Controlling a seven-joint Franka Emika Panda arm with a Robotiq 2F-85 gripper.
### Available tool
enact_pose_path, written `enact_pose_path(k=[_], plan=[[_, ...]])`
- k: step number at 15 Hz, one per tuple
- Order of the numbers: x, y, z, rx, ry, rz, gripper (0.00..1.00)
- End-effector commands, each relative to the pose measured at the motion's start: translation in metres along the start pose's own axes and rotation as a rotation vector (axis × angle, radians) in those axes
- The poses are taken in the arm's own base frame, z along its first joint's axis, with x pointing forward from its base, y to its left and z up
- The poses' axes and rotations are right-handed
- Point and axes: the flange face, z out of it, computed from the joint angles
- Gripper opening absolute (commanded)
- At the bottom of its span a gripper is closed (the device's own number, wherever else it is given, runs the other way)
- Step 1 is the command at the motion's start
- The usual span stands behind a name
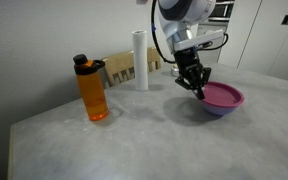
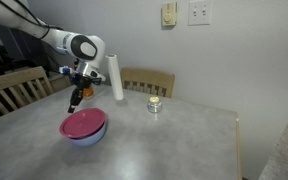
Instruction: Put the pink plate on the blue bowl
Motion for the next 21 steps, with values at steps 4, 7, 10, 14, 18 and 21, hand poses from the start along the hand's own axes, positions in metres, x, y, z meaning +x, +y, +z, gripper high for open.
enact_pose_path(k=[4,7,10,14,18,21], plan=[[0.002,0.004,0.003,-0.026,-0.004,0.011,0.00],[0.002,0.007,0.003,-0.038,-0.008,0.020,0.00],[0.002,0.013,0.002,-0.050,-0.009,0.035,0.00],[0.003,0.017,0.000,-0.058,-0.006,0.049,0.00],[0.005,0.019,0.000,-0.067,-0.009,0.054,0.00],[0.005,0.021,-0.002,-0.075,-0.004,0.057,0.00]])
